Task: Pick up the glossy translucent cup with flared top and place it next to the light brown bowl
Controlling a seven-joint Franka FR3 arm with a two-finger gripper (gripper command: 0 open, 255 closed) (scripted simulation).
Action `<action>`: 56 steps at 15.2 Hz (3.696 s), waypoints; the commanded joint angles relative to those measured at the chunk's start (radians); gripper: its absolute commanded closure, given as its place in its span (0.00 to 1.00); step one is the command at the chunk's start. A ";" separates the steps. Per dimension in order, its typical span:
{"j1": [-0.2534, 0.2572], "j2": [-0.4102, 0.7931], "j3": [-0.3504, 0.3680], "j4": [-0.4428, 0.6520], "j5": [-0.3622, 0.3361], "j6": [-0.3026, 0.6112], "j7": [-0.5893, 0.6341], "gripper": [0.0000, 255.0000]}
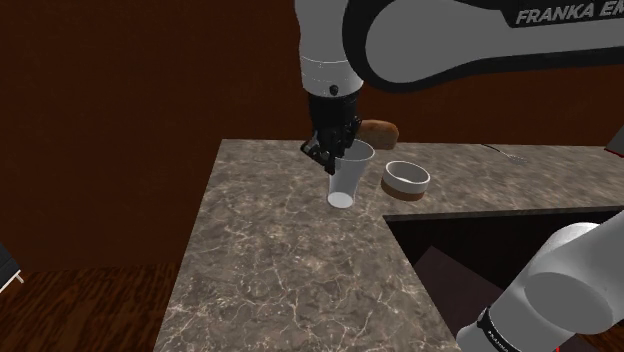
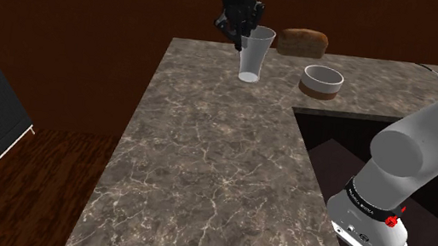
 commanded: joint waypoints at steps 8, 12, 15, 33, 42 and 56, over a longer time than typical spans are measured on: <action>-0.046 -0.109 -0.196 -0.135 -0.020 0.075 -0.242 1.00; -0.075 -0.126 -0.274 -0.170 -0.046 0.112 -0.337 1.00; -0.100 -0.126 -0.330 -0.185 -0.067 0.140 -0.406 1.00; -0.260 0.072 -0.624 -0.055 -0.167 0.297 -0.787 1.00; -0.332 0.276 -0.739 0.153 -0.146 0.335 -0.976 1.00; -0.435 0.576 -0.819 0.470 -0.055 0.353 -1.177 1.00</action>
